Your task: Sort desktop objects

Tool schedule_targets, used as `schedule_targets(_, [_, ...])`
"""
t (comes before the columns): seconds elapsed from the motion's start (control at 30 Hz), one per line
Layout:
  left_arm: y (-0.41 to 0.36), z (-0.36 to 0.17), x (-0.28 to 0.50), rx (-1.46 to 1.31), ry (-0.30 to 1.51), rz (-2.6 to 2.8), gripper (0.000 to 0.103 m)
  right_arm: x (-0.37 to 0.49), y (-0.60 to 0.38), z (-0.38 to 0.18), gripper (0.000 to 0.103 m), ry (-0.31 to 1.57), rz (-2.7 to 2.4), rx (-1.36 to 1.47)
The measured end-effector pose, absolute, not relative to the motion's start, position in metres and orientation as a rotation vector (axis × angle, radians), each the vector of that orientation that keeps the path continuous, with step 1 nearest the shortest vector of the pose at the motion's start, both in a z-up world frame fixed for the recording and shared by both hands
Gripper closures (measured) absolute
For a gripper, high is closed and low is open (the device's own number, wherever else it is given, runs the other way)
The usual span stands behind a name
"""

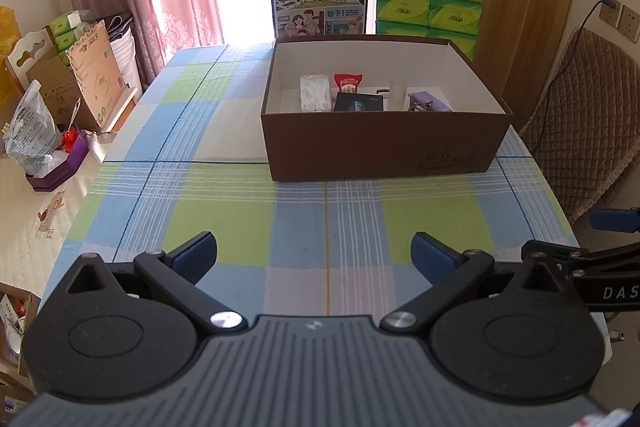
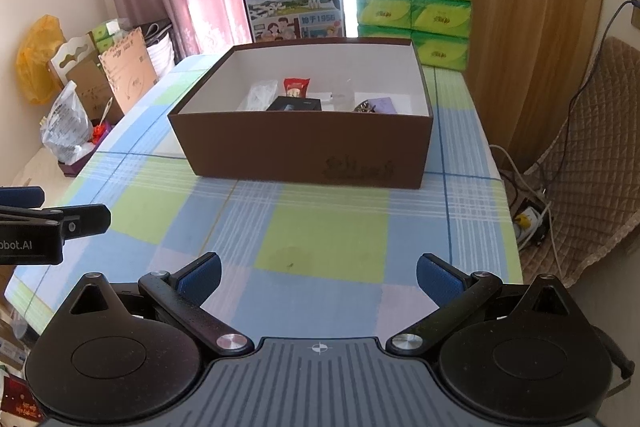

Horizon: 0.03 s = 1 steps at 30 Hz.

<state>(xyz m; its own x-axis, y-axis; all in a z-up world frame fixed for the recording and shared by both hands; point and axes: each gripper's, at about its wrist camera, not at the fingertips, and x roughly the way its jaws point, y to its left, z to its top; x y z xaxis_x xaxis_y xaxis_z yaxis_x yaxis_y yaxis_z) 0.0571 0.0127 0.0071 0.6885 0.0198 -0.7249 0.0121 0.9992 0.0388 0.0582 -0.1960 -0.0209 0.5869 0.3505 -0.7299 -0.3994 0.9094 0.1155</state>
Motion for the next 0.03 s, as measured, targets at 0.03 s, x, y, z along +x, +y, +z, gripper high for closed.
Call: schedule_targets(0.03, [0.0134, 0.0067, 0.0589, 0.041, 0.813, 0.006, 0.001, 0.0592, -0.1953, -0.0214, 0.002, 0.838, 0.437, -0.063])
